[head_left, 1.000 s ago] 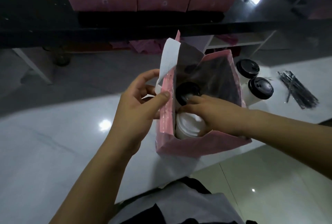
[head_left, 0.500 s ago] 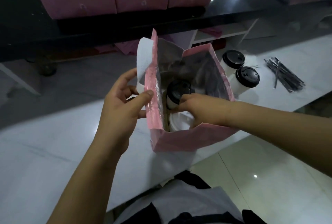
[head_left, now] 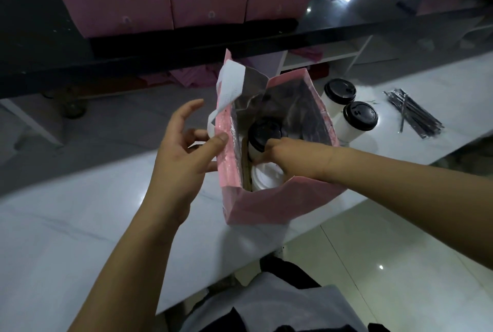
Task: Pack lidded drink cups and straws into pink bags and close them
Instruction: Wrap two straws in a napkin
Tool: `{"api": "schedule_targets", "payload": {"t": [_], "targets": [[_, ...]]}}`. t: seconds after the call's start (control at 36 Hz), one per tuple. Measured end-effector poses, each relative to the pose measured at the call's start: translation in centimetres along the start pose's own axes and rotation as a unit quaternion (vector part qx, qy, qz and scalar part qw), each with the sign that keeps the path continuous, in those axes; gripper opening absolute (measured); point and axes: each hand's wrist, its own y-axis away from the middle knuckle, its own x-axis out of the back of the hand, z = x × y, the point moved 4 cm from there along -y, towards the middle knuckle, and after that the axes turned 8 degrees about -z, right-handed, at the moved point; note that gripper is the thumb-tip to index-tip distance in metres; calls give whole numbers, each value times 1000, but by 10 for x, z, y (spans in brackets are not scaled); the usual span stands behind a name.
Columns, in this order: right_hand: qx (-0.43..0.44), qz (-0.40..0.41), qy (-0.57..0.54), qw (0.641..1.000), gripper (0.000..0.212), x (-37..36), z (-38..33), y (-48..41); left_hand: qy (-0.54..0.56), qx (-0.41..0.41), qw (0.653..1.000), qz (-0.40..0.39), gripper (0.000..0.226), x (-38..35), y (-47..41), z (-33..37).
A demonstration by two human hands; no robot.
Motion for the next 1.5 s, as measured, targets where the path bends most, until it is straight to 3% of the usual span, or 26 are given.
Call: {"api": "schedule_targets", "payload": {"t": [0.11,0.22,0.31,0.39,0.47,0.58,0.67,0.75,0.86,1.03,1.25,1.5], "targets": [[3,-2,-14,1000,56,4,-1,6,-12,6,1000,14,60,-1,2,2],[12,25,-35,999,55,21,0,19,-80,1,996,25,78,-6,6,11],[5,122,-66,990,63,48,7,44,-122,3,992,34,85,-10,9,23],[19,217,-89,972,55,66,17,84,-169,-25,985,13,84,-24,16,46],[6,299,-118,947,53,62,40,131,-232,-78,968,-53,77,-60,23,77],[-38,401,-168,900,57,28,83,189,-369,-153,911,-101,73,-133,30,103],[-107,471,-236,843,66,-22,118,226,-422,-193,878,-117,79,-198,36,96],[-162,517,-297,787,75,-82,147,251,-428,-213,870,-120,83,-262,33,66],[-221,468,-406,753,82,-171,184,266,-450,-154,868,-141,86,-328,28,-1],[-260,384,-434,773,86,-268,226,280,-472,-52,857,-203,89,-390,33,-93],[-244,330,-517,751,86,-299,267,298,-481,16,843,-239,89,-441,25,-109],[-258,303,-568,721,81,-309,346,284,-486,67,832,-260,82,-499,-69,-135]]}}
